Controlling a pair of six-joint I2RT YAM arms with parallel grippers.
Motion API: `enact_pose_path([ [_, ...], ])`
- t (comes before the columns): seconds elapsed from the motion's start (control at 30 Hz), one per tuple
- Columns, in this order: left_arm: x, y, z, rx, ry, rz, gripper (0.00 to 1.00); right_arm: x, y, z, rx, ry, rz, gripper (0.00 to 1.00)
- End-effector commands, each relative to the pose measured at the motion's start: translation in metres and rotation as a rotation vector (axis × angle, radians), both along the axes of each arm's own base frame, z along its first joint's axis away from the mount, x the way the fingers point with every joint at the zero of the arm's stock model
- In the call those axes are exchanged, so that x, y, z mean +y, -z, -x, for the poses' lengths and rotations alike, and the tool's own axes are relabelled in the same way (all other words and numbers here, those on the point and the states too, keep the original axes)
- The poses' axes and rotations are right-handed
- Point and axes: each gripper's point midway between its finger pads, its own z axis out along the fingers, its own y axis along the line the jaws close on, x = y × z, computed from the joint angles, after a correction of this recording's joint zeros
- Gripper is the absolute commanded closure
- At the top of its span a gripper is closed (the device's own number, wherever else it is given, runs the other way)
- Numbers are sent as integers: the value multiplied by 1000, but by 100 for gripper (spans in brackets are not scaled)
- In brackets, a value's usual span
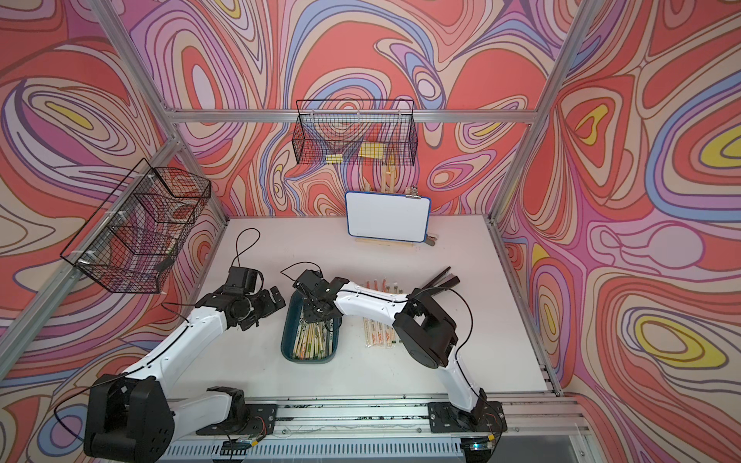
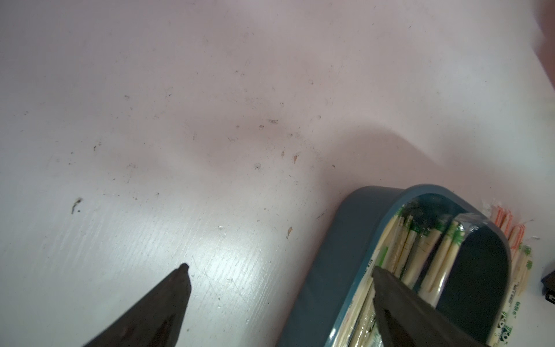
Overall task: Take the paired disposable chopsticks out of the storage box
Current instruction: Pick up the paired disposable chopsticks from the storage box.
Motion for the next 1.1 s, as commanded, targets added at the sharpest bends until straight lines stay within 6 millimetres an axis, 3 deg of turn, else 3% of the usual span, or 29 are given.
enact_pose_path([
  [0.0, 0, -1, 0, -3, -2, 10, 0, 2, 7, -2, -11, -6, 8, 89],
  [0.13, 0, -2, 0, -5, -1, 10, 0, 2, 19, -2, 0, -5, 22, 90],
  [0.27, 0, -3, 0, -10, -3, 14, 0, 1, 17, 0, 3, -6, 17, 94],
  [0.43, -1, -4, -1, -15, -2, 16, 0, -2, -3, -3, -33, 1, -7, 100],
  [0.63, 0, -3, 1, -9, 5, 10, 0, -9, -44, -16, -93, 27, -62, 100],
  [0.87, 0, -8, 2, -18, 15, 6, 0, -55, -90, -48, -171, 123, -98, 100],
  [1.0, -6, -12, 0, -23, 36, 29, 0, -89, -82, -58, -161, 177, -67, 99],
  [1.07, -9, -15, -1, -25, 48, 40, 0, -104, -69, -59, -140, 197, -42, 99],
])
